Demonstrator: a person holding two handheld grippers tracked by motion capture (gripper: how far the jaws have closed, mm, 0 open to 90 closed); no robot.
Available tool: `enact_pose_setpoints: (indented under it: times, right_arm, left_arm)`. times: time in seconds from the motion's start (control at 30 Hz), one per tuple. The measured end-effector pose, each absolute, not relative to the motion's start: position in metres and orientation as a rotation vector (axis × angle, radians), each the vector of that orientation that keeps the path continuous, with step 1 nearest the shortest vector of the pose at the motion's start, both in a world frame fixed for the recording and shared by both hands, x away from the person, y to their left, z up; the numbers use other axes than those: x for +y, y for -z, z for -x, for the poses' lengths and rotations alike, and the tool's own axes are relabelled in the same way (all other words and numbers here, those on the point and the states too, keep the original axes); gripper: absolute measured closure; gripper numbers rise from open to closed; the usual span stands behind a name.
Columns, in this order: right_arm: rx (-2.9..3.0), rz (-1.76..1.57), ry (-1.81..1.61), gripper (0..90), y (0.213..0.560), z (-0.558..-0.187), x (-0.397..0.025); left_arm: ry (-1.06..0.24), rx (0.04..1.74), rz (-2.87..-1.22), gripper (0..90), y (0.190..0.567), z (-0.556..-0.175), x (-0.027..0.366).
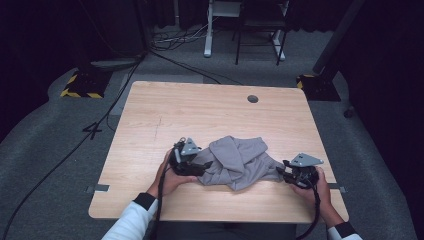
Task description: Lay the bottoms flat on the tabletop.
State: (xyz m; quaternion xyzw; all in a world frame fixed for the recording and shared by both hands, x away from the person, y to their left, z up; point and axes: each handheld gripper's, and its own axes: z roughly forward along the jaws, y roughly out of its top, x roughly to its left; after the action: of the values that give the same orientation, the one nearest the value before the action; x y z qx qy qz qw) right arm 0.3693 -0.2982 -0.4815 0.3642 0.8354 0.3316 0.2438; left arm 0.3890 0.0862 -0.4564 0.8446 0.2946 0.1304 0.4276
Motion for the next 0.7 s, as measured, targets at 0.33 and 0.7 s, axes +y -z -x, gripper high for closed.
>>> enact_pose_setpoints:
  times: [0.33,0.7]
  right_arm:
    - [2.348,-1.098,-0.93,33.9,0.494,-0.39,-0.311]
    - [2.435,-1.018,-0.947,62.3,0.49,-0.39,-0.31]
  left_arm:
    - [-0.239,0.709,-2.273,27.2,0.47,-0.417,0.015]
    - [-0.324,0.682,-2.301,89.1,0.469,-0.424,0.036]
